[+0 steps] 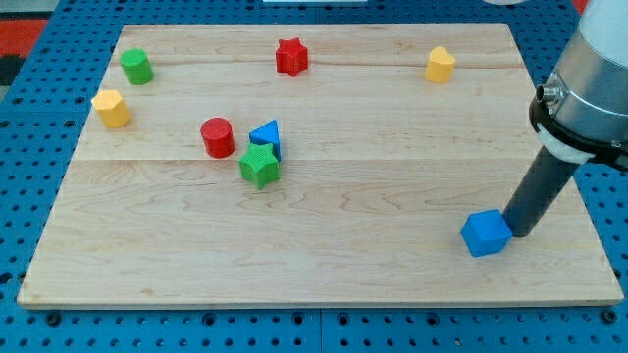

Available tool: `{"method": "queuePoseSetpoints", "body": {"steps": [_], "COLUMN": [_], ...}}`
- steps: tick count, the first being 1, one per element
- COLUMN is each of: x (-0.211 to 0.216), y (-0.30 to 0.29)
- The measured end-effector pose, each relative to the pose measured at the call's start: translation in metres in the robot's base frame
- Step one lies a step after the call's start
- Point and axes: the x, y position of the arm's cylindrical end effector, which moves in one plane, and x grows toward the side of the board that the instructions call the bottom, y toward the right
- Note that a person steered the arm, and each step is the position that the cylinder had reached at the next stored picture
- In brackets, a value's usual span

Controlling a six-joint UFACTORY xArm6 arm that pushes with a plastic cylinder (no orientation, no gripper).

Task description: Move blue triangle right of green star

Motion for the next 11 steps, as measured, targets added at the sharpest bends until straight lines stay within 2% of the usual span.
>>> {"method": "queuePoseSetpoints", "body": {"steps": [1,2,4,5,6,7,8,10,11], "x": [-0.006,-0.046,-0.144,-0.146,-0.146,-0.133,-0.124,-0.137,-0.117], "y": [0.002,-0.01,-0.121,-0.221,-0.281,-0.257,-0.29,-0.341,-0.373]}}
